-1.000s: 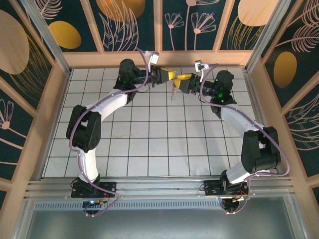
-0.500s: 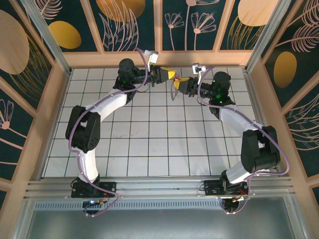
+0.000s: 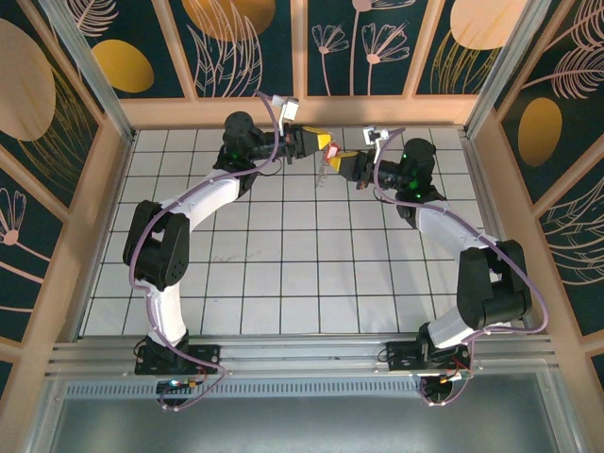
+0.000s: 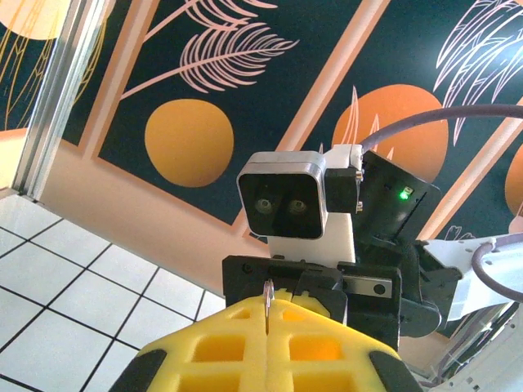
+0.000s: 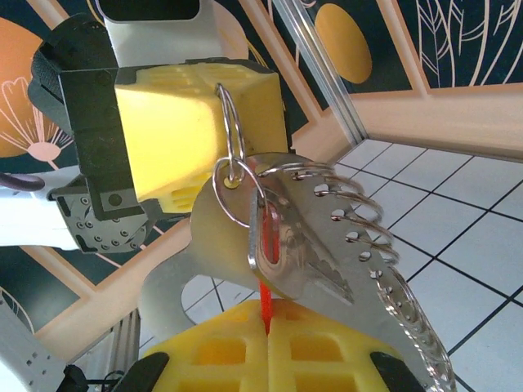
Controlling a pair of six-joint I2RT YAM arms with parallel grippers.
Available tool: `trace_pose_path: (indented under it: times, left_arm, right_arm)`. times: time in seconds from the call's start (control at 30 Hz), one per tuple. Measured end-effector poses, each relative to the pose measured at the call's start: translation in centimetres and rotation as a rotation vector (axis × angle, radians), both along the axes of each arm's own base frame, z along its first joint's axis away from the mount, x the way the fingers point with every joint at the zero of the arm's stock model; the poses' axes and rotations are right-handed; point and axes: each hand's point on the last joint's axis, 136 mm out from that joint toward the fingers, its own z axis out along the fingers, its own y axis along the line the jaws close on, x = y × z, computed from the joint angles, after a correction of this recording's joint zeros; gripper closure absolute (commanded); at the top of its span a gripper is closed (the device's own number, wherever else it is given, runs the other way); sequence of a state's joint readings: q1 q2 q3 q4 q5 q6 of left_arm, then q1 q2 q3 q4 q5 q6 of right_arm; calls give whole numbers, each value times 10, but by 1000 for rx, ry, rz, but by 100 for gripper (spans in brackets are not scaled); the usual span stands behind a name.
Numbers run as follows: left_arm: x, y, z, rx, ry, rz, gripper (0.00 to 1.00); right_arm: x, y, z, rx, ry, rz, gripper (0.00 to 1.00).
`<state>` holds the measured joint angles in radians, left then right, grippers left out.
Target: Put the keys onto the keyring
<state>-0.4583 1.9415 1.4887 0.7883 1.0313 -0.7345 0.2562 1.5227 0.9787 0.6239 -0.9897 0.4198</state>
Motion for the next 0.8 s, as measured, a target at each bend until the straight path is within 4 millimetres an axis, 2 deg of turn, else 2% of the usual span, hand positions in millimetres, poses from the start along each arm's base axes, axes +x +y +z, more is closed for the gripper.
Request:
trace_pose_path:
  times: [0.27, 0.57, 0.8]
  left_arm:
    - [-2, 1, -3, 3, 11, -1, 100]
    - [-2, 1, -1, -6, 3, -1, 100]
    - [-1, 2, -2, -12, 5, 8, 100]
  right_arm:
    - [-5, 2, -11, -6, 22, 13, 100]
    - [-14, 18, -4, 0, 0, 57, 100]
    - [-10, 23, -5, 0, 0, 69, 100]
